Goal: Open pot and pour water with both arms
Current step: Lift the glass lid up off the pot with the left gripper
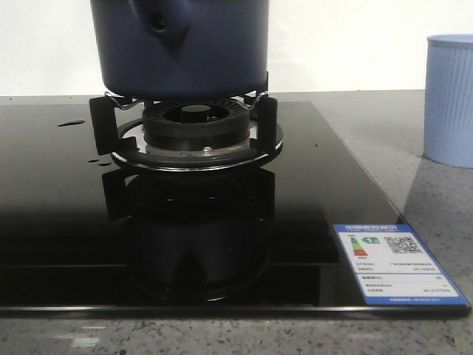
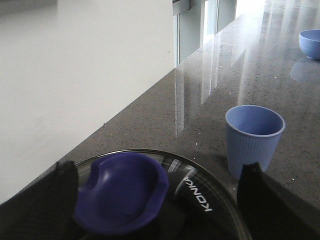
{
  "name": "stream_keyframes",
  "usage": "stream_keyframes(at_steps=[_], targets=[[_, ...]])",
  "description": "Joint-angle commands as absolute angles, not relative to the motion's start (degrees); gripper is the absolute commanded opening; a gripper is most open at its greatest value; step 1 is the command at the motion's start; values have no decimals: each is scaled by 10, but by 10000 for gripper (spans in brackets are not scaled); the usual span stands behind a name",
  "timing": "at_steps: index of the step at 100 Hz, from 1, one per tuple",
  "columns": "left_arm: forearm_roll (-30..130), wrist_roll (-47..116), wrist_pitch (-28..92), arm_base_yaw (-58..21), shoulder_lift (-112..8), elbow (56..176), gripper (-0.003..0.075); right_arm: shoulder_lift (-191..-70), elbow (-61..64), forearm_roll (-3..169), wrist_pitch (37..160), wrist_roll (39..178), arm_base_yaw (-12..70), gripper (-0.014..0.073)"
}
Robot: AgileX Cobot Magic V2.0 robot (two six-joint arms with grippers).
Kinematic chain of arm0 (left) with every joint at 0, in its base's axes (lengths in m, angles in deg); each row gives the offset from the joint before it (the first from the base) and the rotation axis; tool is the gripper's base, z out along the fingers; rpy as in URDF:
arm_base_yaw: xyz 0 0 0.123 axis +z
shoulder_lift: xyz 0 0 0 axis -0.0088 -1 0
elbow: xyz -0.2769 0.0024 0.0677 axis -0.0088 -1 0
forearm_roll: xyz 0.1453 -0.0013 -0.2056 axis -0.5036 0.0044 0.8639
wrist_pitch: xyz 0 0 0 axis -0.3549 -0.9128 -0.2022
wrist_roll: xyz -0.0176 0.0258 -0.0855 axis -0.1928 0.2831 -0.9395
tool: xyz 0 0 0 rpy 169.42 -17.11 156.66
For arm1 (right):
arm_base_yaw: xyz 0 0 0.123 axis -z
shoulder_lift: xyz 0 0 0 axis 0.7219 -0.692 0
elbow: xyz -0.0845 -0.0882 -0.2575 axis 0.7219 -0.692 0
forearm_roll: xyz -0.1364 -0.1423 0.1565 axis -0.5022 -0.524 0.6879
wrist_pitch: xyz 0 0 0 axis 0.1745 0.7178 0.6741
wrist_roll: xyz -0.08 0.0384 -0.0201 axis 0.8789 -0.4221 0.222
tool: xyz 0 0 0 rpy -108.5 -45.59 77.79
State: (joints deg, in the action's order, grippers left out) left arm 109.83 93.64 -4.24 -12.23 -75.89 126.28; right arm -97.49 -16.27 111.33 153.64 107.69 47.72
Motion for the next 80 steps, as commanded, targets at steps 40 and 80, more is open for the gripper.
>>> stream_keyframes(at_steps=[40,80], targets=[[1199,988,-48,-127,-804,1285,602,-987,-144,1143,1507,1087,477,507],[1251,1007,-61,-128,-839,1285,600,-987,-144,1143,1501,1087,477,507]])
